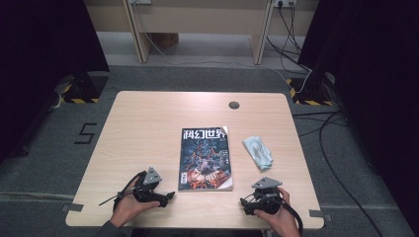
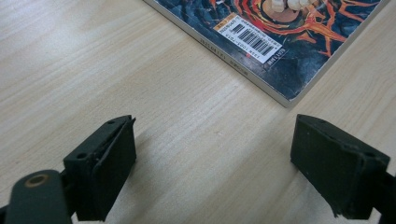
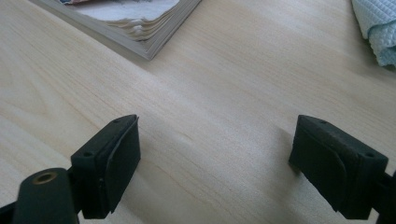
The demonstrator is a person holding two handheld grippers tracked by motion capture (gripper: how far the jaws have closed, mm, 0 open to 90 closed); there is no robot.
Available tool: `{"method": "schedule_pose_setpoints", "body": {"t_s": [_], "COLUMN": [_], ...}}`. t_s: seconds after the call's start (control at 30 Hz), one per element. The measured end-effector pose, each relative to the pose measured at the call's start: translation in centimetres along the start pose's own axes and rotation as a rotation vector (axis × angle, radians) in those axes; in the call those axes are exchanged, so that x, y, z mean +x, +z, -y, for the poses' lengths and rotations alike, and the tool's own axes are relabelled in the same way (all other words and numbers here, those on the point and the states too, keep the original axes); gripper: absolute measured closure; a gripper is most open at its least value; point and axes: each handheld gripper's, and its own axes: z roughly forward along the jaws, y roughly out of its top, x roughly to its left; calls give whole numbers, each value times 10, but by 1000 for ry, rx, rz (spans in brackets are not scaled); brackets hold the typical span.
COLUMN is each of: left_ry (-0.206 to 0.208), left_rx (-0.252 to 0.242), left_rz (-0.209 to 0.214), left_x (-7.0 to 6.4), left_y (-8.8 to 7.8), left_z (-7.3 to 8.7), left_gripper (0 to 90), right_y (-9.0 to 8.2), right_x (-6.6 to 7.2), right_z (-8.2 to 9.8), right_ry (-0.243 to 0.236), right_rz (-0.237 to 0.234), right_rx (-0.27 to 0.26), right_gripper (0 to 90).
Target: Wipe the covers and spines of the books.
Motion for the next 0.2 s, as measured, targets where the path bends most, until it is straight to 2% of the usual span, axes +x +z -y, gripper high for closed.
{"method": "schedule_pose_setpoints", "body": {"t_s": [0.2], "left_ry": [2], "left_rx": [-8], "left_rz": [0], "left_x": [0], "left_y": [0], "left_z": [1], "left_gripper": [122], "right_y": [0], "right_x": [0], "right_z": [0], "right_ry": [-1], "right_rz": [-1], "right_rx": [-2], "right_gripper": [159]}}
